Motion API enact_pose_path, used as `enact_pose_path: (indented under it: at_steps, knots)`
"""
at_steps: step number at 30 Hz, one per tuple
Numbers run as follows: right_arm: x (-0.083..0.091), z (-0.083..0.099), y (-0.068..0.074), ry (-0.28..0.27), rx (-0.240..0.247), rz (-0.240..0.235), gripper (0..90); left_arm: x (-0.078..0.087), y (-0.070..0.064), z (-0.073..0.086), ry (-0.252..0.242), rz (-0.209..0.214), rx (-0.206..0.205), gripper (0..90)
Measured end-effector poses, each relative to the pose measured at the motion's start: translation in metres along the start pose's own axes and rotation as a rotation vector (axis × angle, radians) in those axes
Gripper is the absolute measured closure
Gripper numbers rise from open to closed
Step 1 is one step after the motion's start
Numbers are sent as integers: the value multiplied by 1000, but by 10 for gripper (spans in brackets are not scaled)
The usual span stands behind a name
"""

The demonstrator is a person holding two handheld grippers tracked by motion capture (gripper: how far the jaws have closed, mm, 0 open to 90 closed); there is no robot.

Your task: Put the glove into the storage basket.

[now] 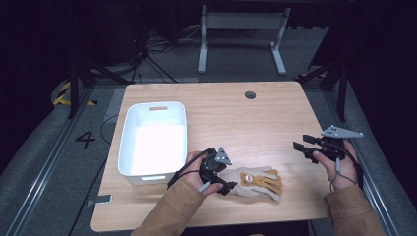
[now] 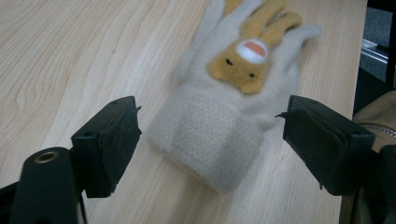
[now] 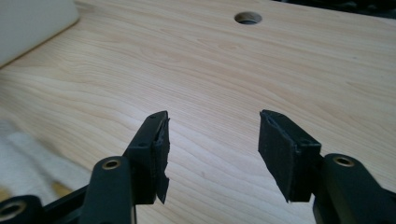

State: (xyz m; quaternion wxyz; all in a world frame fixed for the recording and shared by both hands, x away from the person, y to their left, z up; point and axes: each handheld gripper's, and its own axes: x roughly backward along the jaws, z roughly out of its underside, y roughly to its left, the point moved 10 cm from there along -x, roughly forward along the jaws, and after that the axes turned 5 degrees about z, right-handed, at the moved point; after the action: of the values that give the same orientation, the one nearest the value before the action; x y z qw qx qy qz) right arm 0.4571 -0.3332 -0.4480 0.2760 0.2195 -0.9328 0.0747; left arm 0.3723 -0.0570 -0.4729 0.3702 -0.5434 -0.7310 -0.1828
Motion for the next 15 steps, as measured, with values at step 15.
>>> enact_pose_path:
  at_steps: [15]
  knots:
    - [-26, 39, -33, 82, -56, 111, 429, -7, -1, 3, 10, -8, -28, 190]
